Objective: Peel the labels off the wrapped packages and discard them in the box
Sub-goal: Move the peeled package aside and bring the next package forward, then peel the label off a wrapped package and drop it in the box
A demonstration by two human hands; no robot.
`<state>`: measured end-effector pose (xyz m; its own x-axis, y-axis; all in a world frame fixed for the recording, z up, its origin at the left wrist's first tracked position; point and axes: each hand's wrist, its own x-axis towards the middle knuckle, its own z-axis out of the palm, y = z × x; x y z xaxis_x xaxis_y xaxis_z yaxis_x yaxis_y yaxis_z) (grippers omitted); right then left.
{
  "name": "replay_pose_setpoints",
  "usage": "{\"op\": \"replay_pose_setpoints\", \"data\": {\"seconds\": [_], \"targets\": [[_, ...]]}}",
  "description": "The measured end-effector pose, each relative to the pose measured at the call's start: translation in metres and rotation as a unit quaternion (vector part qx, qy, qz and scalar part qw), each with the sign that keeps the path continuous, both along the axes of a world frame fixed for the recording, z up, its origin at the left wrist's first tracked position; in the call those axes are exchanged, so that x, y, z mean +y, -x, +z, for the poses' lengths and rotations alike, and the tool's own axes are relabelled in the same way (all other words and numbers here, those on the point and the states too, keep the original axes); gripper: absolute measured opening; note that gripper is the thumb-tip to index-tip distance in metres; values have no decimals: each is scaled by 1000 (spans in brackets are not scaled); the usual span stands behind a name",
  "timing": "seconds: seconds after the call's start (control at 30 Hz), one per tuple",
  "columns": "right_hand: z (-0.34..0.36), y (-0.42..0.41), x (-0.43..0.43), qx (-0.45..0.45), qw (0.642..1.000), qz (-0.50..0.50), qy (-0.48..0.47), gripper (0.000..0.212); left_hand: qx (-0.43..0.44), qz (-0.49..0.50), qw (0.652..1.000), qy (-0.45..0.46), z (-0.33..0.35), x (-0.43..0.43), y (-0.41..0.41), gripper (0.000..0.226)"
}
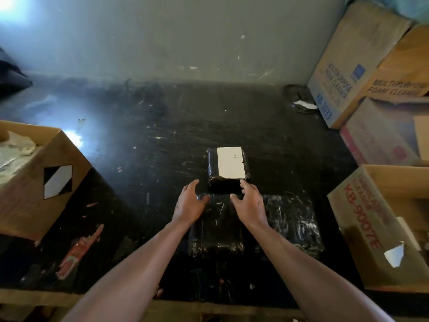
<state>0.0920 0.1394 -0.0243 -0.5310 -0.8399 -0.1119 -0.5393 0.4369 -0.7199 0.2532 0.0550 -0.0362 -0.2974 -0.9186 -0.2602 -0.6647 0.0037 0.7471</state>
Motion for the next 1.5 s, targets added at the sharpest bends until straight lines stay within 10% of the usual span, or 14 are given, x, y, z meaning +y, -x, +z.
{"op": "replay_pose_setpoints", "data": {"seconds": [1.1,1.5], "targets": [[-46,132,-220,119,980,88,-132,55,-70,-78,994,-41,-57,-146,108,97],[-37,141,-231,68,990,72,-99,4,-76,-83,993,-36,-63,-148,109,99]]}}
